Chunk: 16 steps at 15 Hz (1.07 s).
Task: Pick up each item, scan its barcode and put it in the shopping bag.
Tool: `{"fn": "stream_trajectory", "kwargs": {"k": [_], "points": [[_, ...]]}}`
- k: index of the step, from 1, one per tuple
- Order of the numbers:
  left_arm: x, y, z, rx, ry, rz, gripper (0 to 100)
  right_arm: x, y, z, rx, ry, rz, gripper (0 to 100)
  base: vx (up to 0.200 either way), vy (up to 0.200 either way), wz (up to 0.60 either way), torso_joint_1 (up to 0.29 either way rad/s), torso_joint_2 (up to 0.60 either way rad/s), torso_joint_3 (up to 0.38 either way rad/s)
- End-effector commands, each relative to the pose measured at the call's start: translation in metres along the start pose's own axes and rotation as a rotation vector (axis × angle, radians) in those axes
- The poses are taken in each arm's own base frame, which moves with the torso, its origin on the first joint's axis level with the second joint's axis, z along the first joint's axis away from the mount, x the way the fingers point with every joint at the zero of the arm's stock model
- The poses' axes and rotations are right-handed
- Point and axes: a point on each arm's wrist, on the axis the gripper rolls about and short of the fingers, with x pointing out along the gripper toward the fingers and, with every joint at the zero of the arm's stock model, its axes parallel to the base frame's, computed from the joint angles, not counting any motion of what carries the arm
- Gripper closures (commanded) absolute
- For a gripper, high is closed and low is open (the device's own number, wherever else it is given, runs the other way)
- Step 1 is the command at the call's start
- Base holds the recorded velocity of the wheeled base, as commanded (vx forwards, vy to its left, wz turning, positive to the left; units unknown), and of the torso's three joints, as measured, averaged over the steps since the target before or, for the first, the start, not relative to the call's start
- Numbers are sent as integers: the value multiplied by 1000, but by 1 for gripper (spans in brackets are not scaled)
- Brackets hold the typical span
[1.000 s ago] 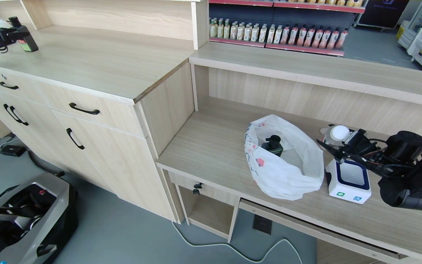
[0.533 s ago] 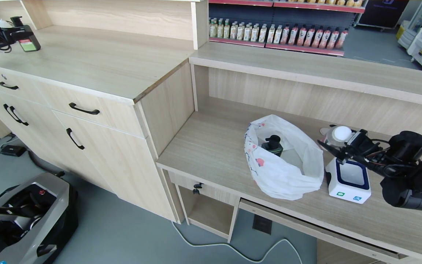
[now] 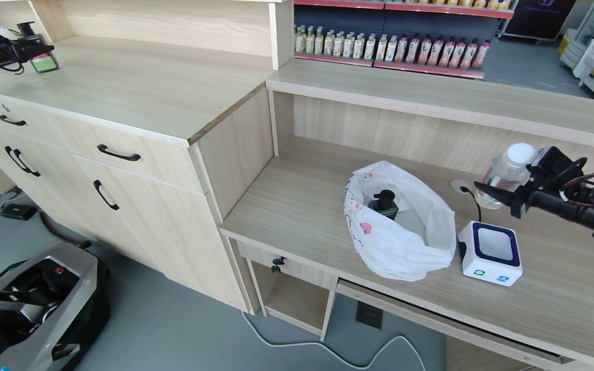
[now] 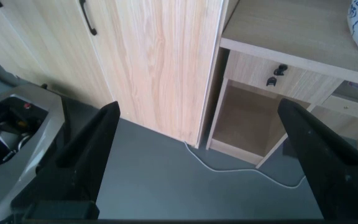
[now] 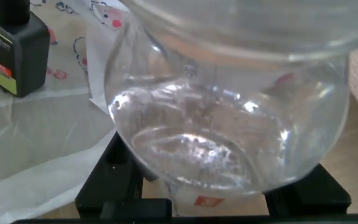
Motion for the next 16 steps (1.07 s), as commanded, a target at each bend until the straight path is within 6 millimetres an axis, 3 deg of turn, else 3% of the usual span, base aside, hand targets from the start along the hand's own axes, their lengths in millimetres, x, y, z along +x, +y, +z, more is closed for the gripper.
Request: {"fn": "stream_trajectory", "kwargs": {"k": [1,5,10,13,16], "points": [[0,0,0,-1,0,0,0,-70,-18,57,65,96,-55,100,0,0,0,0,0,0],[0,0,0,-1,0,0,0,-93,-11,66,171,202,-73,100,0,0,0,0,0,0],[0,0,0,-1,0,0,0,-89,-11,73,311,226,-142,100,0,0,480,1,3,3],[0,0,0,-1,0,0,0,-68,-19,56,444,212,-175,100,0,0,200,1,1,-1],[0,0,0,-1,0,0,0,-43,-22,18,466,200,-185,100,0,0,0,0,0,0]]}}
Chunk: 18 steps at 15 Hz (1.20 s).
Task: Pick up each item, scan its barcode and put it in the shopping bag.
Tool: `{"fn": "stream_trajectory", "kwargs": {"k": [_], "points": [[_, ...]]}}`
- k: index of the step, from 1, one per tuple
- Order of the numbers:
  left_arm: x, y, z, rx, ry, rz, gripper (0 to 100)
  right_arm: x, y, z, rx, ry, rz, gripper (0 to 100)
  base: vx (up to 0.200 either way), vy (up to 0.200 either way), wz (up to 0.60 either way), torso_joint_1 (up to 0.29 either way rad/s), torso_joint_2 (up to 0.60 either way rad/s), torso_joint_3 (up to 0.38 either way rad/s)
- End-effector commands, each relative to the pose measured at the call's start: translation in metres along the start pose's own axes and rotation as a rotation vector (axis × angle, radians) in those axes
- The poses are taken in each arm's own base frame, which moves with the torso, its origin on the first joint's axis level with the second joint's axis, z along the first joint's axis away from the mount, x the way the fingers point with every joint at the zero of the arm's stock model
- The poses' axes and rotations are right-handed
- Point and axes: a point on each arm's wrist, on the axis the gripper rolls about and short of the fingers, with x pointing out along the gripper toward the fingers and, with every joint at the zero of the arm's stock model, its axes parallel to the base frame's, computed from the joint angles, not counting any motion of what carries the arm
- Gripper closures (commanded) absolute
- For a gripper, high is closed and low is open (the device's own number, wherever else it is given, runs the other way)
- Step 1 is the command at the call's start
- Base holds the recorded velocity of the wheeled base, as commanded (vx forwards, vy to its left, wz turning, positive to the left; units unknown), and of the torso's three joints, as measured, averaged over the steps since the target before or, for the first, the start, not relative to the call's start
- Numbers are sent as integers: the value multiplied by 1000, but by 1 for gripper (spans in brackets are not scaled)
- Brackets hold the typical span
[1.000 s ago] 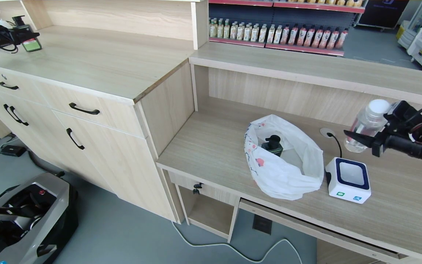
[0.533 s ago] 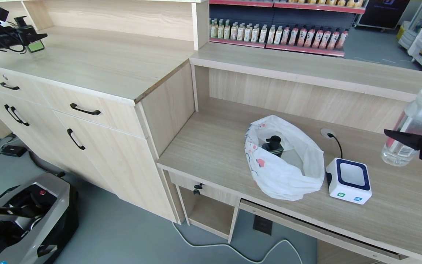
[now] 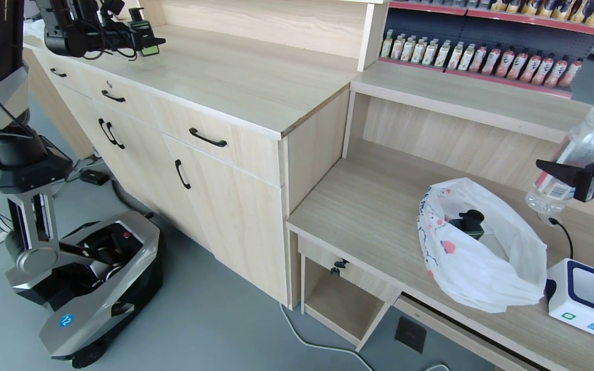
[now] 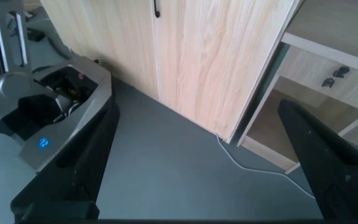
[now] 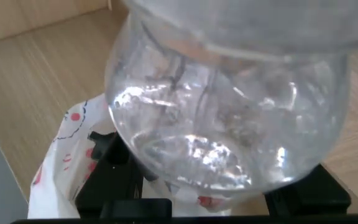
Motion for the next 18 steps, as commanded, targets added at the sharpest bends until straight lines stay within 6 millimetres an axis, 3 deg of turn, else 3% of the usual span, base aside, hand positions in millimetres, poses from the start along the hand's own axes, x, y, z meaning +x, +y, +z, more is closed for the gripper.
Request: {"fn": "stream_trajectory", "kwargs": {"k": [1,6,18], "points": [[0,0,0,0,0,-2,0,33,-7,-39,39,35,20,100,0,0,0,0,0,0],[0,0,0,0,0,-2,0,74,-3,-73,101,3,53,100,0,0,0,0,0,0],[0,0,0,0,0,-4,0,93,6,-125,126,46,72,100,0,0,0,0,0,0]]}}
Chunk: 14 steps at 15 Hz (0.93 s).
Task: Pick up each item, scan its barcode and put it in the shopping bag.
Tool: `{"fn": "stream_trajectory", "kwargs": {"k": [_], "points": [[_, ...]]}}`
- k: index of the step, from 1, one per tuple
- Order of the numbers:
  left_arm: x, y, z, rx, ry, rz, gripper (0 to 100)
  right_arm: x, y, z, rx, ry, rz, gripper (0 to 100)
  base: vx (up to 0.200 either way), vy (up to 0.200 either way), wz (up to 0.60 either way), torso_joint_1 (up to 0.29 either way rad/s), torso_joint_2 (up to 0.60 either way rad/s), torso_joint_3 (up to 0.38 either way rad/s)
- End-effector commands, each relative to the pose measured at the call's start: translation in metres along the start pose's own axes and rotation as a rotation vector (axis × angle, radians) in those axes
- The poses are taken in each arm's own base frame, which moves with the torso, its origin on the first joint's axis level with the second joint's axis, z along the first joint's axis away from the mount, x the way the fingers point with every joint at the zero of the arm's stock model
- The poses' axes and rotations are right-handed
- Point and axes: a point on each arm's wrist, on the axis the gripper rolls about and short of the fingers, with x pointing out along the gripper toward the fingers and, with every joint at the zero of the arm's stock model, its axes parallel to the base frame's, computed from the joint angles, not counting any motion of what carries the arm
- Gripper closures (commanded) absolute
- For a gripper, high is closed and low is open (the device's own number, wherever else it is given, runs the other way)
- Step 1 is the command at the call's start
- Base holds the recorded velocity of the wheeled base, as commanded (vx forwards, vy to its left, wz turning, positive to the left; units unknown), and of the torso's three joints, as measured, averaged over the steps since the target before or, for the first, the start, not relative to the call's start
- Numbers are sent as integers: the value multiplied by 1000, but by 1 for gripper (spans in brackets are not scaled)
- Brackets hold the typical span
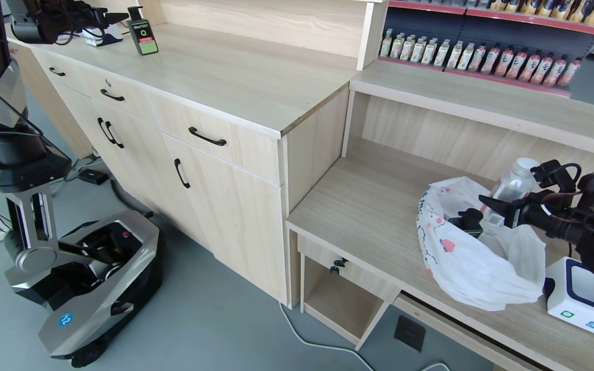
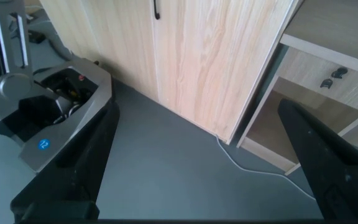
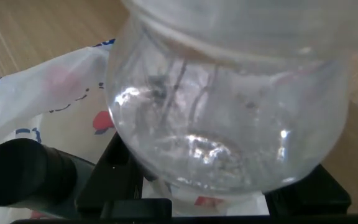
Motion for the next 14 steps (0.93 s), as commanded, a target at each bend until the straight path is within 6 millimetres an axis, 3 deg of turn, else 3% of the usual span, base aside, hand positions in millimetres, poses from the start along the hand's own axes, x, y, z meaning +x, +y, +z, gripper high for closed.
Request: {"fn": "stream_trajectory", "kwargs": {"k": [1,6,14], "points": [[0,0,0,-1,0,0,0,4,1,-13,13,20,6,100,0,0,0,0,0,0],[0,0,0,-1,0,0,0,11,1,-29,12,13,9,100,0,0,0,0,0,0],[0,0,0,-1,0,0,0,26,15,-33,9,-44,39,100,0,0,0,0,0,0]]}}
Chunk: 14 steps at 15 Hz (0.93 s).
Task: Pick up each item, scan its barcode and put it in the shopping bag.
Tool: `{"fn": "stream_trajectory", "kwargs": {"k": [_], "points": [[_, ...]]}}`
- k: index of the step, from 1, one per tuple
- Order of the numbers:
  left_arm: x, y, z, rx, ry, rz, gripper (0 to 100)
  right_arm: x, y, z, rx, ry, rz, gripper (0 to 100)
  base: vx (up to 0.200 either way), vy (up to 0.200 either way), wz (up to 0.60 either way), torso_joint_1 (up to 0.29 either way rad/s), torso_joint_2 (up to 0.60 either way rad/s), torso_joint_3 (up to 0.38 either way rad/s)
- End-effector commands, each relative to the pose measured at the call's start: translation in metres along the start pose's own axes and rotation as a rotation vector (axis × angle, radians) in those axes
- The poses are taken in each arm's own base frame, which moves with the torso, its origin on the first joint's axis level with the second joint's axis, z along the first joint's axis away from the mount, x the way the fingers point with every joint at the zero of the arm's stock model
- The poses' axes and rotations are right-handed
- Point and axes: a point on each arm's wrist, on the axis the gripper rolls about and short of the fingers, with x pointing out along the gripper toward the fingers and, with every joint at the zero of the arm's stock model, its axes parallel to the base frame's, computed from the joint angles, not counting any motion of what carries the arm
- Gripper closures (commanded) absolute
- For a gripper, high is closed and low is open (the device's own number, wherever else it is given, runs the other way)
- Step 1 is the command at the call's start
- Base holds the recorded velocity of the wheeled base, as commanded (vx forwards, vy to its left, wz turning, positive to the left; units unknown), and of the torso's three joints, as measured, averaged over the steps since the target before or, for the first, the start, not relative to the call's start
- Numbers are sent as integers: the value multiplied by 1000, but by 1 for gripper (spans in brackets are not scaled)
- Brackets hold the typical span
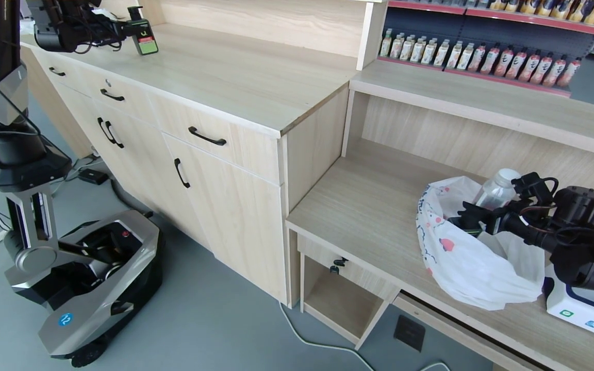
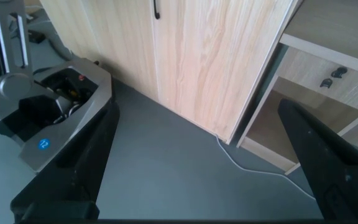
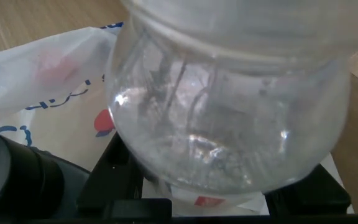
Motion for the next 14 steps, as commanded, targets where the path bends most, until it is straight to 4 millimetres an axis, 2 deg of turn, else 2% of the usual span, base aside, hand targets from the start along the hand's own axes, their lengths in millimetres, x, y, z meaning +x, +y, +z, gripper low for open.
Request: {"fn": "stream_trajectory", "kwargs": {"k": [1,9,10,14], "points": [[0,0,0,-1,0,0,0,2,1,-4,0,3,5,100,0,0,0,0,0,0],[0,0,0,-1,0,0,0,0,1,-5,-3,8,3,100,0,0,0,0,0,0],[0,0,0,-1,0,0,0,0,1,-5,-3,10,3,0,0,0,0,0,0,0],[0,0,0,-1,0,0,0,-3,-1,-1,-7,4,-6,0,0,0,0,0,0,0]]}}
